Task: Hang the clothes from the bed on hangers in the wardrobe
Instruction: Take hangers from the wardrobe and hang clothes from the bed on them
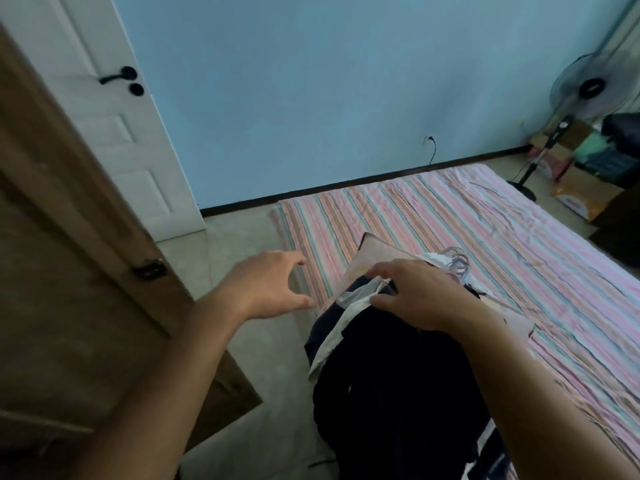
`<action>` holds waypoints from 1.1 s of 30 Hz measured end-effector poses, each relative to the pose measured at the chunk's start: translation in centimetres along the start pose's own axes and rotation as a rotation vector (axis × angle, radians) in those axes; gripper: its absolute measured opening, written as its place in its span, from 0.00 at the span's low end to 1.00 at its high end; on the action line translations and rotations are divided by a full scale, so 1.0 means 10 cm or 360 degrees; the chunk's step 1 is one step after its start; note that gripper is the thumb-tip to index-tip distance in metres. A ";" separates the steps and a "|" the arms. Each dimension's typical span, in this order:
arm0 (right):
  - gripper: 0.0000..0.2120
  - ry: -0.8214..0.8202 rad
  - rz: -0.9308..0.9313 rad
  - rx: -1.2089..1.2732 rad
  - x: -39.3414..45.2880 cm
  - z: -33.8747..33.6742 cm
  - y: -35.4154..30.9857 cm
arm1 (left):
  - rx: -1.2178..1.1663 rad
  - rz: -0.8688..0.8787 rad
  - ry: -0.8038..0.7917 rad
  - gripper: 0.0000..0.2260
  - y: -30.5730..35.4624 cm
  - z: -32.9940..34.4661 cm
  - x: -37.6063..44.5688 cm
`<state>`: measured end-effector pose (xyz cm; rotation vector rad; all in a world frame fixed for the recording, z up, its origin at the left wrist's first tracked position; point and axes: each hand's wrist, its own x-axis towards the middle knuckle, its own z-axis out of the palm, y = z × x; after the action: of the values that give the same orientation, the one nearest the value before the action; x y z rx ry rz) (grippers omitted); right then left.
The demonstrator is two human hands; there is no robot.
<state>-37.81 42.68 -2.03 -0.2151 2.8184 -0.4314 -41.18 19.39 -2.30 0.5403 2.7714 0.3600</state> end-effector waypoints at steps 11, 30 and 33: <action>0.28 -0.0066 -0.0576 -0.0229 -0.16 0.19 -1.87 | -0.0348 -0.0475 0.0154 0.35 -1.09 -0.22 -1.69; 0.29 -0.0190 -0.1726 -0.0546 -0.01 0.41 -3.90 | -0.0548 -0.1529 0.0806 0.34 -1.47 -0.25 -3.85; 0.27 -0.0202 -0.1892 -0.0558 -0.10 0.44 -4.14 | -0.0514 -0.1710 0.0938 0.31 -1.37 -0.21 -4.14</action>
<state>-31.30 2.56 7.13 -1.9053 2.2992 -0.1048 -9.59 -9.84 5.32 -1.2666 2.9059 0.7300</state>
